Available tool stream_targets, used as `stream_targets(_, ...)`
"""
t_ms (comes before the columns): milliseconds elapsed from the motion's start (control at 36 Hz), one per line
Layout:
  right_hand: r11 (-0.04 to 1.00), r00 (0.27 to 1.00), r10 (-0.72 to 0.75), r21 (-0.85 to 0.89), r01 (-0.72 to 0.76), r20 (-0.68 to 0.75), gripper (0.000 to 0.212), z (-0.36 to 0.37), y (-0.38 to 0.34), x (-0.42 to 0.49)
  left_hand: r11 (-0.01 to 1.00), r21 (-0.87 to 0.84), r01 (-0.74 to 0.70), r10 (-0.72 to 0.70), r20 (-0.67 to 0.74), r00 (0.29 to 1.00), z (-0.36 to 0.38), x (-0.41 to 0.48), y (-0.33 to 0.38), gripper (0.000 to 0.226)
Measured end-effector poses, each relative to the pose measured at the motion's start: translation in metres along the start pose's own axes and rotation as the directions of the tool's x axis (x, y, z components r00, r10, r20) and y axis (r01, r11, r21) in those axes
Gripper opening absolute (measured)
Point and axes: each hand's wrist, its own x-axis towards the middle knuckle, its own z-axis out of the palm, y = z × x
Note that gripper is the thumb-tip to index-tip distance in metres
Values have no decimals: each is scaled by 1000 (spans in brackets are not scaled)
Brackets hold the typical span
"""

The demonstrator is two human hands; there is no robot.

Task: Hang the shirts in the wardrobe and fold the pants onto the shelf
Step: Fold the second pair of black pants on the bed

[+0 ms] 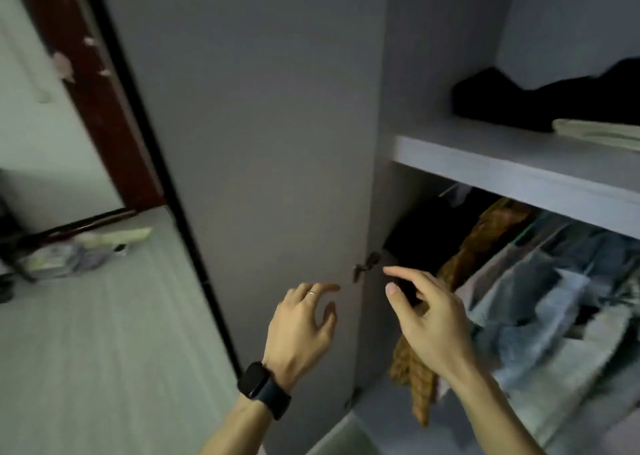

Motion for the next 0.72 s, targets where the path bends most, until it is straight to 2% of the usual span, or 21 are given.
stream_targets(111, 995, 966, -65, 87, 44, 249, 24, 70, -31, -33, 980, 50, 192, -188, -84, 979, -53, -73, -59, 30)
stream_targets(250, 967, 829, -226, 220, 128, 511, 23, 165, -89, -59, 891, 77, 447, -417, -249, 874, -133, -140, -139, 28)
stream_targets(361, 942, 720, -323, 284, 181, 614, 22, 236, -133, -62, 796, 61, 602, -543, -368, 755, -185, -173, -194, 30)
stream_targets(472, 896, 615, -440, 365, 253, 654, 23, 325, -190, -58, 688, 58, 723, -622, -466, 629, -245, -199, -255, 30)
stream_targets(611, 852, 515, -523, 413, 320, 679, 25, 423, -253, -60, 569, 89, 817, -664, -537, 521, -312, -223, -314, 31)
stream_targets(722, 838, 428, -544, 446, 314, 722, 25, 488, -300, -55, 493, 81, 866, -692, -567, 446, -357, -239, -349, 32)
